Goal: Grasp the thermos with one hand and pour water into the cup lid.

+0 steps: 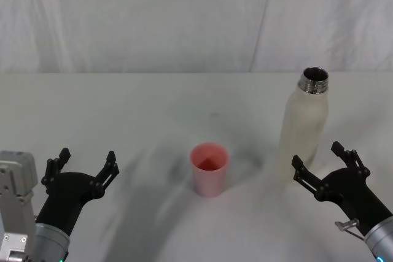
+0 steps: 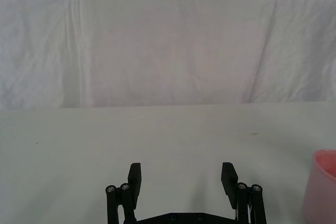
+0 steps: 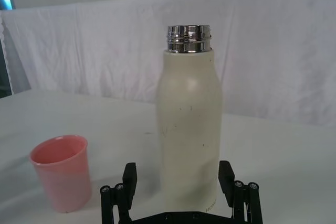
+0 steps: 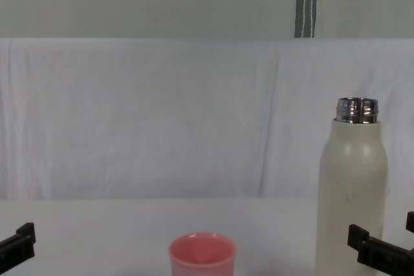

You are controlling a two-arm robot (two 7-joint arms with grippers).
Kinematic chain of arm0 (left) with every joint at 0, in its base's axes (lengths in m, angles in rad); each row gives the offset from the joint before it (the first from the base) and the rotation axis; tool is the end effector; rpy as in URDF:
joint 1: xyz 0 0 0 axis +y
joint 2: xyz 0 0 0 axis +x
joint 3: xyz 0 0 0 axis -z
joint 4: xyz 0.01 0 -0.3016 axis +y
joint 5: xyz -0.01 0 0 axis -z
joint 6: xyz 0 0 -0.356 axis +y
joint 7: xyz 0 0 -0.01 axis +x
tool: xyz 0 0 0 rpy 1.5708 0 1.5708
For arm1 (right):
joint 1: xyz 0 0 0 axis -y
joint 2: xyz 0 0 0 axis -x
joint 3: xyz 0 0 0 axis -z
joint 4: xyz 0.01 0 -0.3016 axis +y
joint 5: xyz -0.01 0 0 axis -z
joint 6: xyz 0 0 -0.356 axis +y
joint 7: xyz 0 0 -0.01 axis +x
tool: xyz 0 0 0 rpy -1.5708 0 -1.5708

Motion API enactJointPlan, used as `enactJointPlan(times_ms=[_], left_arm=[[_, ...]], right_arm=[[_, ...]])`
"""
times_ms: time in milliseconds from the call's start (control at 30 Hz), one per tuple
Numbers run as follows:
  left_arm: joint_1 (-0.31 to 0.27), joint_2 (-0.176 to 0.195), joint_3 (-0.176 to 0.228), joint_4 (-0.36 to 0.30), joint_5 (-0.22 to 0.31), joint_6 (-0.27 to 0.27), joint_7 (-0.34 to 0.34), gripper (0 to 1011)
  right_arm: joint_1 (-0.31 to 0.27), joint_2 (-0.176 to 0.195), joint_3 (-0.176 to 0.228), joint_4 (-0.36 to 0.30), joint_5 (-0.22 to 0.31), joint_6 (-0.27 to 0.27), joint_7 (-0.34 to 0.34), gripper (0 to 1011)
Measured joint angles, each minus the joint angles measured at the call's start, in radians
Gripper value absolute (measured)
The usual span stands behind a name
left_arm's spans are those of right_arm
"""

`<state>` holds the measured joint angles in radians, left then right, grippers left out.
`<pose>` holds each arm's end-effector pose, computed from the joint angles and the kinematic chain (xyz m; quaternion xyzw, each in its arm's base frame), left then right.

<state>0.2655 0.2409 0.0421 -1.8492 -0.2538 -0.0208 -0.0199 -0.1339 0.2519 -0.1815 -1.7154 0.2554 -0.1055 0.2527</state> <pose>0.2969 0.0354 -0.2963 -0.0174 0.0064 0.6616 0.7496 0.3285 0.0008 -0.3130 0.0366 -0.0132 -0.5265 0.8493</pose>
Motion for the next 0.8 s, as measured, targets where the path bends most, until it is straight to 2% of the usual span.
enactJointPlan(times_ms=[800], left_arm=[[0.000, 0.000, 0.000, 0.000, 0.000, 0.000, 0.000, 1001]], right_arm=[[0.002, -0.002, 0.001, 0.001, -0.003, 0.006, -0.007, 1003]])
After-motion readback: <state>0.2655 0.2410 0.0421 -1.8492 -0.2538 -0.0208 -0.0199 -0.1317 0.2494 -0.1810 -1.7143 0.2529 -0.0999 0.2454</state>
